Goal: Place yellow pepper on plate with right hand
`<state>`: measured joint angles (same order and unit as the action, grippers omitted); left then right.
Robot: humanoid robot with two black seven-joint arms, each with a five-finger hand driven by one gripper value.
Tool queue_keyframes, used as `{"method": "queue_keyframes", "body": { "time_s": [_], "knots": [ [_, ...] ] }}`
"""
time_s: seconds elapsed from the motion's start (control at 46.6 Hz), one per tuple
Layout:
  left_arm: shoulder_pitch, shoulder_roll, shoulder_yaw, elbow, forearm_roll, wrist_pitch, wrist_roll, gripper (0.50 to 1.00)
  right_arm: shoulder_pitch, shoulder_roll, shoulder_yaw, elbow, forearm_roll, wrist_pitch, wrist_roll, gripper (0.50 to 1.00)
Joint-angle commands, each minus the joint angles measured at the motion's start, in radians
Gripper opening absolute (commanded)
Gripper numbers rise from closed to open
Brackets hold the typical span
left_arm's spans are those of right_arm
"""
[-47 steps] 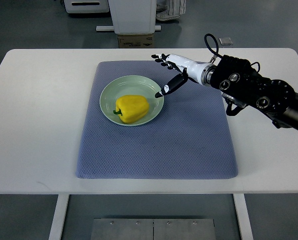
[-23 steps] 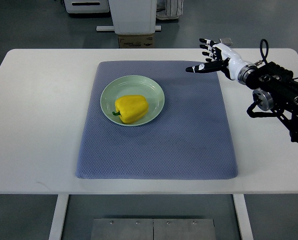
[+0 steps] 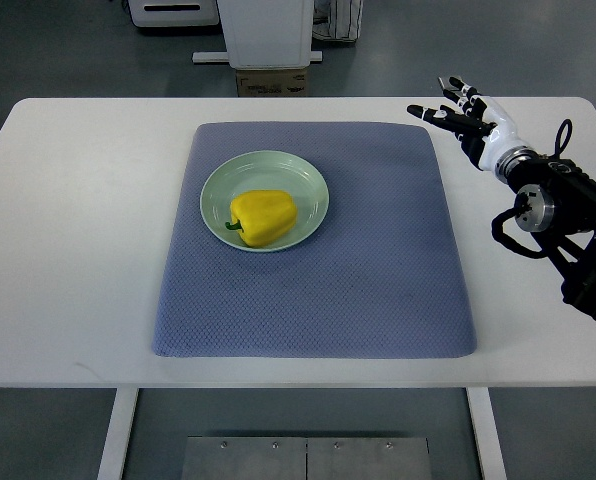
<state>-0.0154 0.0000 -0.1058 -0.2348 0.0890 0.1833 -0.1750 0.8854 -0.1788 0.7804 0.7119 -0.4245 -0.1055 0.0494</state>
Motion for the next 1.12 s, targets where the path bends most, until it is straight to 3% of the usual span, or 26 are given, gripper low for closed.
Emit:
{"method": "queue_keyframes", "body": {
  "time_s": [0.0, 0.45, 1.094],
  "knots": [
    [0.000, 0.000, 0.000, 0.000, 0.000, 0.001, 0.000, 1.000, -0.013, 0.025, 0.042, -0.006, 0.000, -0.017, 0.001, 0.989],
    [0.000, 0.000, 0.000, 0.000, 0.000, -0.001, 0.000, 1.000, -0.065, 0.108, 0.224, -0.015, -0.002, -0.022, 0.001, 1.000],
    [0.000, 0.000, 0.000, 0.000, 0.000, -0.001, 0.000, 1.000, -0.098, 0.113, 0.263, -0.011, -0.002, -0.020, 0.012, 1.000]
  ]
}}
